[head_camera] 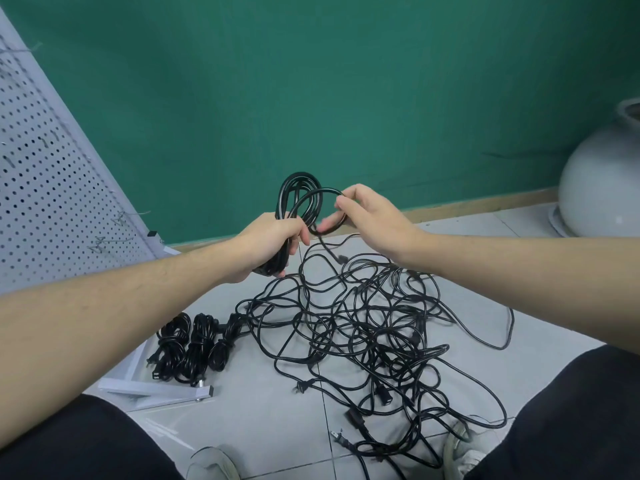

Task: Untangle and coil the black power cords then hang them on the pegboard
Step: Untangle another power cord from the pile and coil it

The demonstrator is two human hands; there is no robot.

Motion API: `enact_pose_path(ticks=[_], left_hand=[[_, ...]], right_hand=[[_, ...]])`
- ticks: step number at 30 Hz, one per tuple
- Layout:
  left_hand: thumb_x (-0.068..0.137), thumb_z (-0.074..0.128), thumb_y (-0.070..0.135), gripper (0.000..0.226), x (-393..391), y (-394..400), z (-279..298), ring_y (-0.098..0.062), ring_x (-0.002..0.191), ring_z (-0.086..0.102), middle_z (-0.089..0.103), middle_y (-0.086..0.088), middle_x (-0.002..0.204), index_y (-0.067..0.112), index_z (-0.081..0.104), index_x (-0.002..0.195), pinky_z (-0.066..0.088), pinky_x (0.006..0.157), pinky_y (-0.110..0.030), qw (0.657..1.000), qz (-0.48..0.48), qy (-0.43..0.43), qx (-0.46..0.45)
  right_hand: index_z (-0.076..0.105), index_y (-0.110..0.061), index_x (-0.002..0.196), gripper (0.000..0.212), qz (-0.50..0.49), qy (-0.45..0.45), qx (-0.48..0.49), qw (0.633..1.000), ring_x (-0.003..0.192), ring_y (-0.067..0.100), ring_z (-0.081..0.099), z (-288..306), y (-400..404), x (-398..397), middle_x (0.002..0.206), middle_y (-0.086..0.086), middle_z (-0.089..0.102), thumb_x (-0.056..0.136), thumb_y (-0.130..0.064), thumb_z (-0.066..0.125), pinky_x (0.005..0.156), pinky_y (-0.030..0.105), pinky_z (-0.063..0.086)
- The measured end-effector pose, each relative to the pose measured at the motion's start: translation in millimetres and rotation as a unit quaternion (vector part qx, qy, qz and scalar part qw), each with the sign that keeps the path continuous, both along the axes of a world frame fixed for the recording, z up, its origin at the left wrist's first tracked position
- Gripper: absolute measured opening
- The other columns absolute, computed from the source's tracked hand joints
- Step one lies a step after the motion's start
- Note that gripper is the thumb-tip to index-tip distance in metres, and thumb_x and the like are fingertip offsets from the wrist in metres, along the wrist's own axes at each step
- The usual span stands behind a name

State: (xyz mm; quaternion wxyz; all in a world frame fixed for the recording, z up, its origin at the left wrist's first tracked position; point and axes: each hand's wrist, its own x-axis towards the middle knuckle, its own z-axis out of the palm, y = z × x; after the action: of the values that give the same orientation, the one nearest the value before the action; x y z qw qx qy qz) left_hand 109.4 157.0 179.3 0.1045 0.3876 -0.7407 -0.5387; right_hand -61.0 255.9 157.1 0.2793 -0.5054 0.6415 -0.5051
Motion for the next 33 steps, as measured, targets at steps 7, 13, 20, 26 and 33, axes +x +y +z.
enact_pose_path(ticks=[7,13,20,26,33], left_hand=[[0.059,0.05,0.027,0.026,-1.3,5.2,3.2,-0.023,0.05,0.048,0.053,-0.002,0.062,0.014,0.066,0.074,0.044,0.051,-0.028,0.998,-0.02,0.051,-0.008],[0.077,0.042,0.012,0.017,-3.8,17.5,-1.4,-0.02,0.044,0.047,0.055,-0.006,0.062,0.01,0.059,0.073,0.042,0.041,-0.023,0.995,-0.071,0.068,0.008],[0.061,0.046,0.021,0.01,-12.8,35.0,1.0,-0.02,0.044,0.053,0.06,-0.017,0.074,0.019,0.055,0.065,0.041,0.047,-0.023,0.993,-0.073,0.081,0.045],[0.058,0.045,0.02,0.014,-21.1,44.5,1.7,-0.028,0.066,0.055,0.07,-0.025,0.083,0.021,0.059,0.056,0.037,0.059,-0.029,0.991,-0.086,0.076,0.063],[0.06,0.045,0.011,0.014,-28.6,44.5,-5.3,-0.029,0.082,0.058,0.066,-0.004,0.07,0.018,0.055,0.053,0.053,0.092,-0.055,0.983,-0.08,0.133,0.1]], right_hand=[[0.063,-0.022,0.105,0.018,-0.106,-0.056,0.008,0.993,0.049,0.012,0.037,16.2,-9.7,7.1,0.069,-0.006,0.047,0.103,-0.036,0.052,0.047,0.026,0.038],[0.044,-0.021,0.091,0.031,-0.138,-0.043,0.013,0.989,0.062,0.015,0.048,13.5,-10.5,12.2,0.08,-0.002,0.049,0.101,-0.049,0.051,0.07,0.036,0.05],[0.038,-0.021,0.094,0.028,-0.13,-0.057,-0.039,0.989,0.074,0.011,0.057,21.2,-7.4,9.6,0.082,-0.004,0.055,0.104,-0.046,0.048,0.078,0.022,0.047],[0.057,-0.026,0.099,0.023,-0.1,-0.09,-0.049,0.99,0.064,0.003,0.067,25.3,-5.9,9.3,0.059,-0.005,0.055,0.106,-0.044,0.045,0.08,0.03,0.047],[0.059,-0.021,0.091,0.039,-0.114,-0.124,-0.029,0.985,0.065,0.008,0.06,32.4,-8.4,11.2,0.062,-0.007,0.063,0.107,-0.049,0.036,0.075,0.03,0.044]])
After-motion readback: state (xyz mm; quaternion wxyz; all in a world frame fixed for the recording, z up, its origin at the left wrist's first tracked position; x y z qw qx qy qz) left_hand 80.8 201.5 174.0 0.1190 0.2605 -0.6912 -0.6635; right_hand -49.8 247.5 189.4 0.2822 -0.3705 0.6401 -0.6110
